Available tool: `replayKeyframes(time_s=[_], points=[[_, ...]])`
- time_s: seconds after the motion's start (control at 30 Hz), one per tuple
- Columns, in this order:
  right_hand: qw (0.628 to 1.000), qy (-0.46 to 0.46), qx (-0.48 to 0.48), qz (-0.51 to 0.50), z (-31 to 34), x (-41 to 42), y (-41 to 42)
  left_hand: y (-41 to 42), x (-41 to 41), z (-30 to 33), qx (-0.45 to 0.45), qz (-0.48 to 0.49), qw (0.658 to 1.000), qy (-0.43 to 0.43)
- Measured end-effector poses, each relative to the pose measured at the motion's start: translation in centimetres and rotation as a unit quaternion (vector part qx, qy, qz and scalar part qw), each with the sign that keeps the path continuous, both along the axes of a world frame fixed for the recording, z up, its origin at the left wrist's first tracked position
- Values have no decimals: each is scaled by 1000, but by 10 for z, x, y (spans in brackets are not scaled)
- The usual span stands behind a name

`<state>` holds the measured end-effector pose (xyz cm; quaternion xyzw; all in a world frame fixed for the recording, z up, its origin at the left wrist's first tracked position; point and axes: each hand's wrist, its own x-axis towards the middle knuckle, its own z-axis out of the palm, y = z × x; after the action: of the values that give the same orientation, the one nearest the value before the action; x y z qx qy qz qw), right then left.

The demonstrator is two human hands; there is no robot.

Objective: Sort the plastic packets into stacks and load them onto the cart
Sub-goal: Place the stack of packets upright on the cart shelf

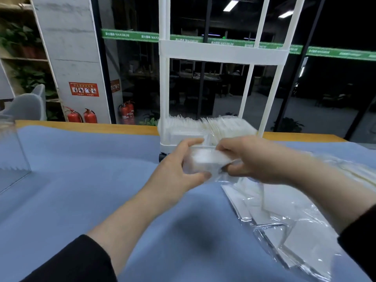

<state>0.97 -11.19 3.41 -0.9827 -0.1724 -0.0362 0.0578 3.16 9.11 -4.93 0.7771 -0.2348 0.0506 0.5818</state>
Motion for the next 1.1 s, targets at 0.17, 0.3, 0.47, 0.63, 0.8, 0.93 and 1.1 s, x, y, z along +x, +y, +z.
replayKeyframes(time_s=[0.17, 0.3, 0.47, 0.63, 0.8, 0.93, 1.1], points=[[997, -63, 16, -42, 41, 42, -42, -7, 30, 31, 18, 109, 982, -154], [993, -82, -45, -77, 40, 96, -54, -22, 69, 37, 164, 159, 960, -162], [985, -84, -99, -117, 29, 137, -49, -41, 92, 16, 321, 117, 929, -144], [980, -48, -135, -137, 22, 148, -52, -41, 99, -3, 399, 95, 895, -177], [982, -28, -138, -128, 9, 154, -55, -36, 107, -8, 419, 121, 878, -198], [987, 4, -107, -121, -1, 160, -58, -35, 110, -12, 421, 122, 879, -187], [987, 0, -104, -125, -9, 167, -63, -35, 111, -13, 395, 122, 892, -184]])
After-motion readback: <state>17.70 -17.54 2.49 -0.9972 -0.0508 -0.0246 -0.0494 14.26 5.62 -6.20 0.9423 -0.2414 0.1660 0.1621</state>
